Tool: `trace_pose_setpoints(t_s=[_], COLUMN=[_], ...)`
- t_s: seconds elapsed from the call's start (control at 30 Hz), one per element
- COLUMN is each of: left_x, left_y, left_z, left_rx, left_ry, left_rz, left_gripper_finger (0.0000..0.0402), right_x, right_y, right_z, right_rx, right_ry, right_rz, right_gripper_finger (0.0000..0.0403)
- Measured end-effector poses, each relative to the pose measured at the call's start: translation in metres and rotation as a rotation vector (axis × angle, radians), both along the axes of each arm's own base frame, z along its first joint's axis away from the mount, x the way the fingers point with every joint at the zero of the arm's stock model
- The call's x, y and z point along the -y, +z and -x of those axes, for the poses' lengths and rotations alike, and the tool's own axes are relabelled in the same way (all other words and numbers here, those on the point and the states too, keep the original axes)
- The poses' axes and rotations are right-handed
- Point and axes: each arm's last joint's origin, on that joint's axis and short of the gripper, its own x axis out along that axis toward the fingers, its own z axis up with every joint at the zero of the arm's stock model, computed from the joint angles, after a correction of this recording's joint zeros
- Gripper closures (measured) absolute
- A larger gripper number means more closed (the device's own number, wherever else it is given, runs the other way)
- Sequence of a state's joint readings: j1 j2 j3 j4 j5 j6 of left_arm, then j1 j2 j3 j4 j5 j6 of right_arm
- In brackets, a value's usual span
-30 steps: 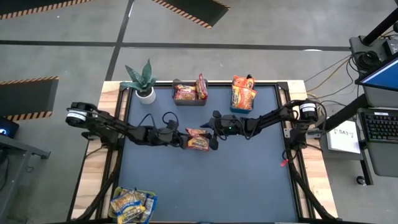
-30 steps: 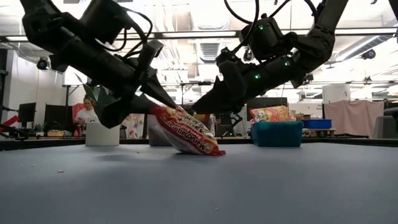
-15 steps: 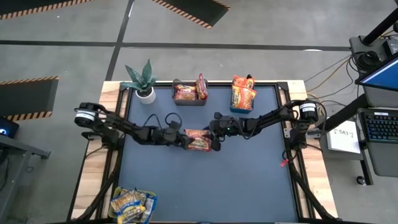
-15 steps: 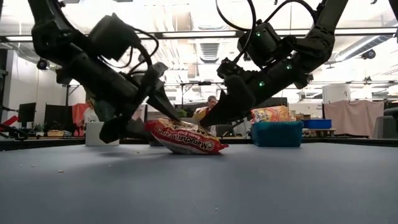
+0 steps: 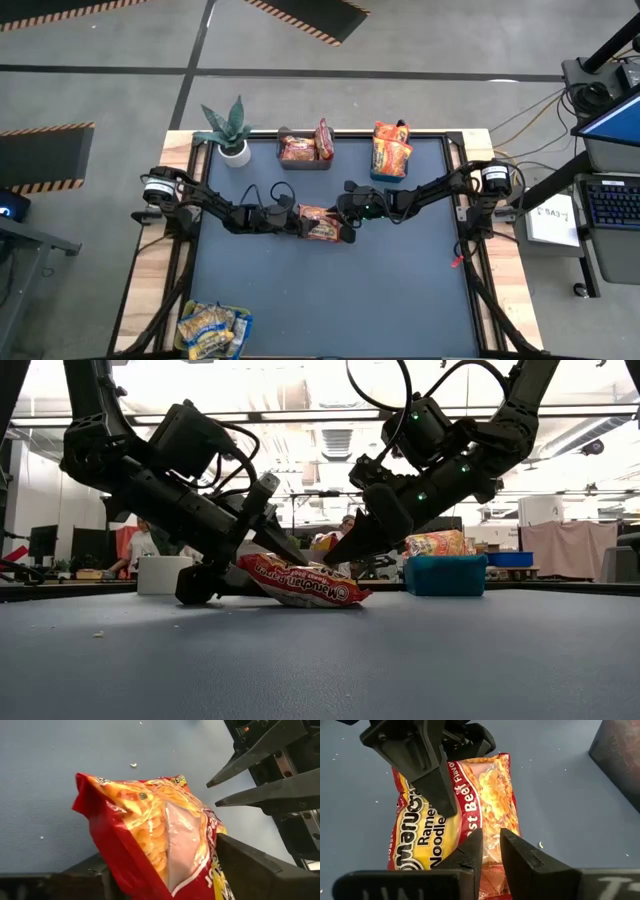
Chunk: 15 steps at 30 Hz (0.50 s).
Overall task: Sort Maruchan noodles
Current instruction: Put the red noodle pack into the black bin
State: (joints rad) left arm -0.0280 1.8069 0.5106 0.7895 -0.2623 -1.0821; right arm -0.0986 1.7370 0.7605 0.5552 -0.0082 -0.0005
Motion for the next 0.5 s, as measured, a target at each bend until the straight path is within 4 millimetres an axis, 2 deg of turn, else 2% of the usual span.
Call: trace_pose_setpoints(t_s=[0.17,0.37,0.5], left_x=[0.0002,0.0003,0.0016], left_y=[0.002,0.0028,0.0046], left_z=[0.0001,-0.0003,-0.0011], left_rx=[0.004,0.011,0.024], left_ry=[-0.008,-0.011,-0.034], left_rz=[-0.002,0.001,-0.026], left_gripper_finger=[0.0207,0.029,0.0322], right_x=[0.0,0.0001,-0.0002], right_y=[-0.0001,0.0013,0.0068], right_z=[0.0,0.0,0.0006], right_rx=[0.0,0.005,0.02], right_ry=[0.005,0.007,0.011], right_rz=[0.009,0.015,0.023], right_gripper_finger=[0.0359,0.0358,0.036])
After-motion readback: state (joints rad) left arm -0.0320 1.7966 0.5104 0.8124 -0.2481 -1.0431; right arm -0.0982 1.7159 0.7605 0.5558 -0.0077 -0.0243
